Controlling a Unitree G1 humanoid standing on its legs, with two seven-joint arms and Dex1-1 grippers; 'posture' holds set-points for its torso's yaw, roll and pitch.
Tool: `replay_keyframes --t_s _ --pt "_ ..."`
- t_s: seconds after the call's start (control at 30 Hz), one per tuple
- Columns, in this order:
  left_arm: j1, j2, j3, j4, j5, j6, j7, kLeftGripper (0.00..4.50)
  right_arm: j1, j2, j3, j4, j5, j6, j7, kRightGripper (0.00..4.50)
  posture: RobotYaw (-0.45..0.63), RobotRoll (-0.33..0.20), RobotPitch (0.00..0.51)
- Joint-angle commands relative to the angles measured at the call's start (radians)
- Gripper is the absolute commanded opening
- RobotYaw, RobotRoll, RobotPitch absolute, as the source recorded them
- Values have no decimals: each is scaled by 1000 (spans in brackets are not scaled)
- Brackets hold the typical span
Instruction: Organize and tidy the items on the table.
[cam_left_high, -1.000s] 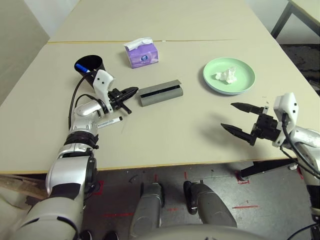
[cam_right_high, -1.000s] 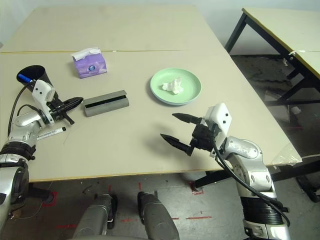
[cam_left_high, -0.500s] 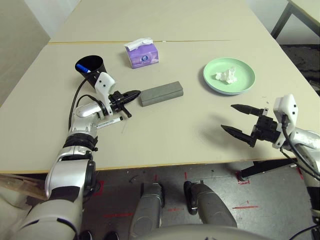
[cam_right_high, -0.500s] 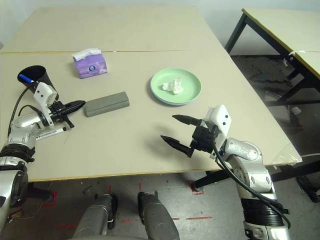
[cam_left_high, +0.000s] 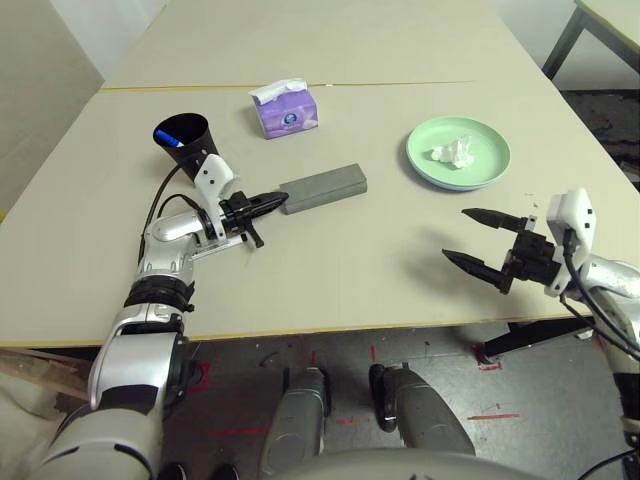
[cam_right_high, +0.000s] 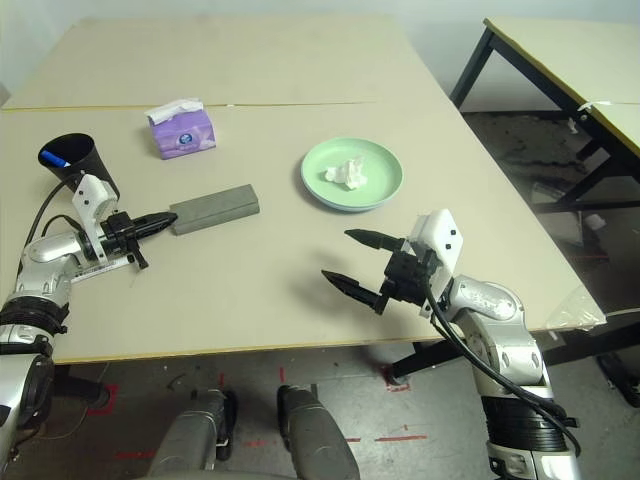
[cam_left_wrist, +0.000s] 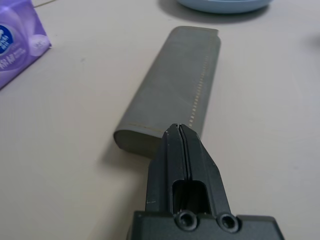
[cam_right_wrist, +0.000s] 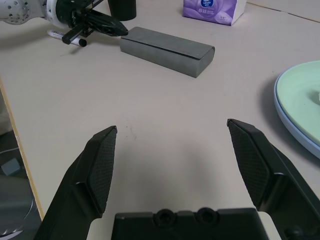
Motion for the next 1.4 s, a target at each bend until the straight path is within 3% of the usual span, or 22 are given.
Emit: replay_keyframes --t_s 0.03,0.47,1.07,1.17,1.4 --pt "40 17 -28 -6 13 34 -30 28 4 -7 10 12 16 -1 17 4500 -131 0 176" --pt "61 124 23 -103 -50 137 -88 28 -6 7 29 62 15 -42 53 4500 -114 0 177" --pt "197 314 56 -314 -153 308 -245 28 -14 -63 58 66 76 -71 297 4500 -84 0 186" --pt "238 357 59 -363 -166 332 -270 666 -26 -58 67 61 78 -65 298 4500 -69 0 188" --pt "274 523 54 -455 -165 398 -364 2956 -64 -22 86 52 82 -52 261 4500 -30 0 190"
